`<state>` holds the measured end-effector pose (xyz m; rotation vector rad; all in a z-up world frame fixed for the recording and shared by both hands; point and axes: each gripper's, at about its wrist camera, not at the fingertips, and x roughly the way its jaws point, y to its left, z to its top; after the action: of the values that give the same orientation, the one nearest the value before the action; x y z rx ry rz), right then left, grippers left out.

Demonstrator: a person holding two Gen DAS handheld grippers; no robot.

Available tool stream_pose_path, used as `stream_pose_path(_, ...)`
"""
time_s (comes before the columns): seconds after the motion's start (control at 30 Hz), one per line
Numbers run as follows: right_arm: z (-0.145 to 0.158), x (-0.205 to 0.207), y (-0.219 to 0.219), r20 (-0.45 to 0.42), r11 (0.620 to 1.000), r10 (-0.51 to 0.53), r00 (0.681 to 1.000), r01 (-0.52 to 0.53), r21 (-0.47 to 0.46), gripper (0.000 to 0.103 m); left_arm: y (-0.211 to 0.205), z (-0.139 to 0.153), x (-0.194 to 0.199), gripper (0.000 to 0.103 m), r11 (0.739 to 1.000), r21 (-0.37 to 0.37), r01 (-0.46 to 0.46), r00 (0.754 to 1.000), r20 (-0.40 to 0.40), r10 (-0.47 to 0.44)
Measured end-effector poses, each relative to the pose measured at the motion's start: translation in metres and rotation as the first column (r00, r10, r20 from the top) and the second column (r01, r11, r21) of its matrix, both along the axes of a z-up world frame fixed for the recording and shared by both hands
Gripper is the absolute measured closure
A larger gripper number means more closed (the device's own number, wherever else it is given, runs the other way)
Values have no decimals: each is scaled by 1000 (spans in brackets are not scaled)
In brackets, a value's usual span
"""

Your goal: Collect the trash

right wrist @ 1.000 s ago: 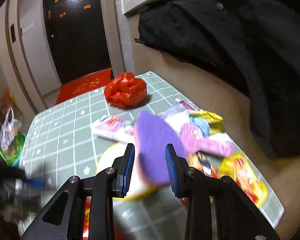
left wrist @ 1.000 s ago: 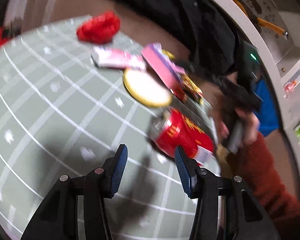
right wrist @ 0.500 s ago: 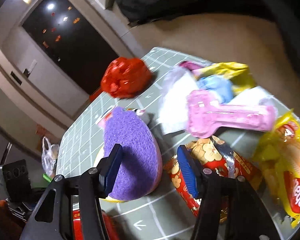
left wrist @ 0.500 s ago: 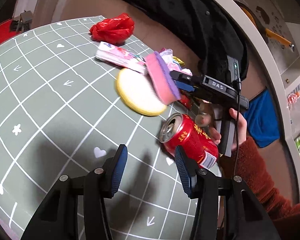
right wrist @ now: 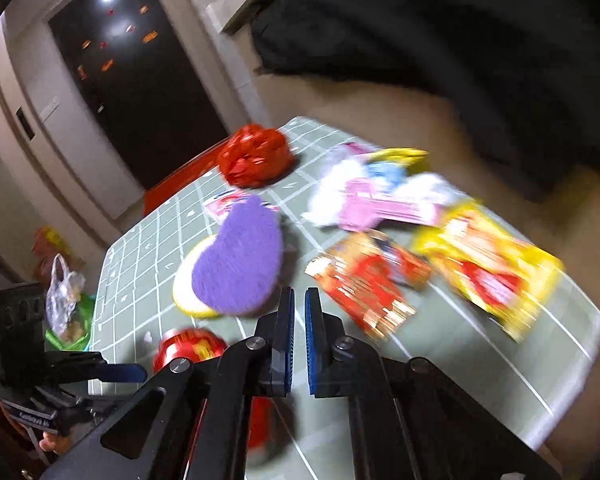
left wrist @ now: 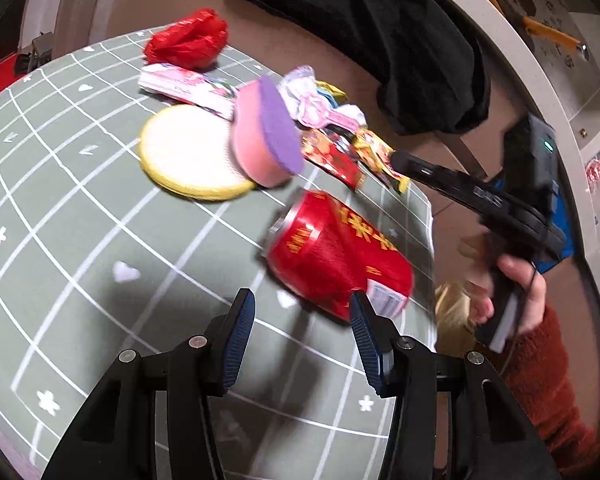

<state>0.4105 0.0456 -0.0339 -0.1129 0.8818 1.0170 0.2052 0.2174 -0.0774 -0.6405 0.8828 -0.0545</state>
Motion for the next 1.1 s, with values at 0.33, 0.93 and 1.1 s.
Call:
stream_pose_path(0.33, 21, -28, -98, 191, 970, -236, 953, 244, -18, 59, -21, 2, 36, 49, 992, 21, -123, 992, 33, 123)
stream_pose_path(0.93, 15, -49, -116, 344, 947, -279, 897, 317, -58, 59, -28, -20, 91, 45, 992, -12, -129, 991, -46, 129)
stream_pose_path(1.1, 19, -51, -104, 362, 954, -251, 898, 292, -63, 59, -23, -1, 78, 48, 996, 37, -79, 997, 21, 78)
